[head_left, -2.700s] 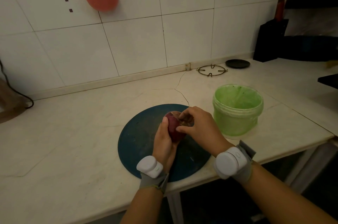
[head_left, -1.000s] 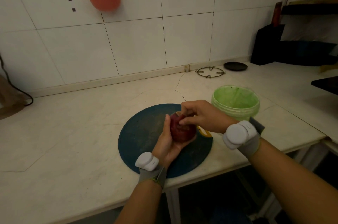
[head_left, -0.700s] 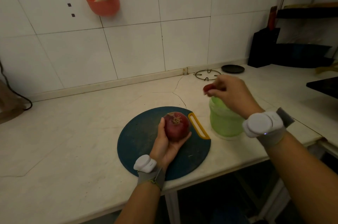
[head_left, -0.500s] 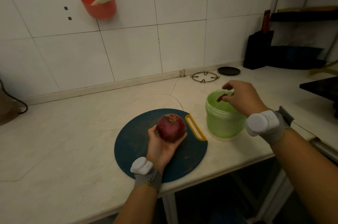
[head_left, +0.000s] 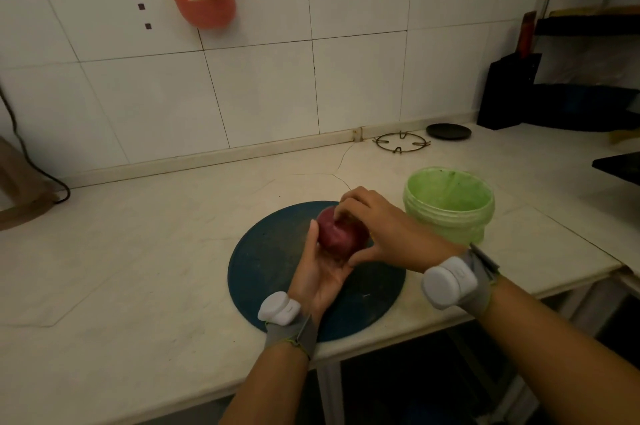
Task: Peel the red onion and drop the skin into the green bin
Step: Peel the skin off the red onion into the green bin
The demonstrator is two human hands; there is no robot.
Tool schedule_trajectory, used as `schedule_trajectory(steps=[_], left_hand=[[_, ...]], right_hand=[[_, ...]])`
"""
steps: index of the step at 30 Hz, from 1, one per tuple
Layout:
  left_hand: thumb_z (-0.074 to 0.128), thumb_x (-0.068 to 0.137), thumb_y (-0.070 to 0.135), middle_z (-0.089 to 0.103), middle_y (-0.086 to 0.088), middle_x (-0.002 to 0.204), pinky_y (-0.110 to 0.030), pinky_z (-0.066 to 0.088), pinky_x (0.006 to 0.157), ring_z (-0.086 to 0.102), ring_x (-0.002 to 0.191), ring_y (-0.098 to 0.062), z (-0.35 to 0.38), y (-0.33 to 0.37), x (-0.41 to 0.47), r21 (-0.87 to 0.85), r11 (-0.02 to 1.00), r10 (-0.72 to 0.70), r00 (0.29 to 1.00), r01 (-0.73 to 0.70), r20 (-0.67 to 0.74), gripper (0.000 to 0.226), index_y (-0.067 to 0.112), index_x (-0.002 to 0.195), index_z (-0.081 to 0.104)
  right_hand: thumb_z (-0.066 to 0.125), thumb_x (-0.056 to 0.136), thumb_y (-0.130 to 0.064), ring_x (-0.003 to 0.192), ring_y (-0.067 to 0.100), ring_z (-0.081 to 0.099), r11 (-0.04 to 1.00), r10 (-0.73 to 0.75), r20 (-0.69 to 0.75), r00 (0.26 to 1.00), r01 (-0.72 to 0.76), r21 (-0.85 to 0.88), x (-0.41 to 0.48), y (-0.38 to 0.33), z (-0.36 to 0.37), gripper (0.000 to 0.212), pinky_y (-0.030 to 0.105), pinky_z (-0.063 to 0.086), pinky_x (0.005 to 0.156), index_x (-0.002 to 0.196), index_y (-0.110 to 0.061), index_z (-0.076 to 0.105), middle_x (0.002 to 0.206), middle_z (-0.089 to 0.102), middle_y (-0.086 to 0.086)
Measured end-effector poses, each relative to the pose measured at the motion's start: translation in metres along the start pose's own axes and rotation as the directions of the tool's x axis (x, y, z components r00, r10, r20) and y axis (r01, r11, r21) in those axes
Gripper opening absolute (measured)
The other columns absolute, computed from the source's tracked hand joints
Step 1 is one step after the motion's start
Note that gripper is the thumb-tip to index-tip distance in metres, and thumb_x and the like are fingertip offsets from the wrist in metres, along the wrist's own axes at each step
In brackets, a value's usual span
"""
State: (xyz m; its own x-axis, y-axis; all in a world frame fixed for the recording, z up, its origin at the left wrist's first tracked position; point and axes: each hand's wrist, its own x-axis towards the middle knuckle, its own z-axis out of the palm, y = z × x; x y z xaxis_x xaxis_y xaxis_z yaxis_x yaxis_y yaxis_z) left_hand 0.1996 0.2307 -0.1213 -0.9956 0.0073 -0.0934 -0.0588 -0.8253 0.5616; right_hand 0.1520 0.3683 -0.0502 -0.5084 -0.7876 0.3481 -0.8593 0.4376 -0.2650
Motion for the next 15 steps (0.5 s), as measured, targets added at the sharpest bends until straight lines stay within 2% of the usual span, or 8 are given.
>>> schedule_trajectory(steps=[3,8,12,13,15], left_hand=[[0.047,0.085,0.053,0.059,-0.018,0.128,-0.039,0.041,0.098,0.057,0.118,-0.032,-0.0012,-0.0001,0.0000,0.056,0.998,0.001,1.000,0.000,-0.004,0.063,0.013,0.133,0.048],[0.052,0.079,0.054,0.060,-0.018,0.126,-0.042,0.043,0.099,0.053,0.122,-0.032,-0.0026,-0.0006,-0.0001,0.018,0.999,-0.040,0.999,0.040,-0.002,0.061,0.012,0.123,0.055],[0.083,0.057,0.049,0.058,-0.022,0.127,-0.045,0.046,0.098,0.054,0.120,-0.035,-0.0010,-0.0008,-0.0018,-0.009,0.998,-0.059,0.998,0.059,0.036,0.076,0.009,0.119,0.061],[0.083,0.056,0.048,0.059,-0.022,0.126,-0.046,0.046,0.097,0.054,0.121,-0.035,-0.0013,-0.0014,-0.0016,-0.017,0.998,-0.065,0.997,0.066,0.040,0.075,0.009,0.116,0.062],[0.067,0.069,0.052,0.062,-0.021,0.122,-0.044,0.046,0.096,0.052,0.123,-0.034,-0.0014,-0.0029,-0.0001,-0.023,0.998,-0.066,0.998,0.066,0.014,0.065,0.009,0.117,0.059]], right_hand=[[0.083,0.063,-0.034,0.110,0.008,0.038,0.998,0.005,-0.029,1.000,-0.003,0.056,0.0001,0.0033,0.0023,0.062,0.025,0.043,0.092,0.113,-0.028,0.046,0.122,0.037,-0.008],[0.085,0.059,-0.033,0.104,0.008,0.040,0.994,0.006,-0.048,0.999,-0.001,0.111,-0.0005,0.0043,0.0042,0.060,0.021,0.042,0.087,0.107,-0.024,0.049,0.115,0.037,-0.010],[0.085,0.057,-0.038,0.099,0.008,0.040,0.997,-0.012,-0.034,0.999,0.015,0.077,0.0026,0.0071,0.0062,0.059,0.021,0.043,0.085,0.102,-0.024,0.048,0.108,0.035,-0.013],[0.084,0.057,-0.039,0.098,0.008,0.040,0.998,-0.022,-0.033,0.999,0.024,0.064,0.0031,0.0082,0.0065,0.058,0.022,0.043,0.083,0.100,-0.025,0.048,0.107,0.035,-0.013],[0.084,0.057,-0.040,0.095,0.009,0.040,0.998,-0.037,-0.032,0.999,0.039,0.051,0.0029,0.0097,0.0069,0.056,0.023,0.044,0.082,0.096,-0.025,0.046,0.105,0.036,-0.012]])
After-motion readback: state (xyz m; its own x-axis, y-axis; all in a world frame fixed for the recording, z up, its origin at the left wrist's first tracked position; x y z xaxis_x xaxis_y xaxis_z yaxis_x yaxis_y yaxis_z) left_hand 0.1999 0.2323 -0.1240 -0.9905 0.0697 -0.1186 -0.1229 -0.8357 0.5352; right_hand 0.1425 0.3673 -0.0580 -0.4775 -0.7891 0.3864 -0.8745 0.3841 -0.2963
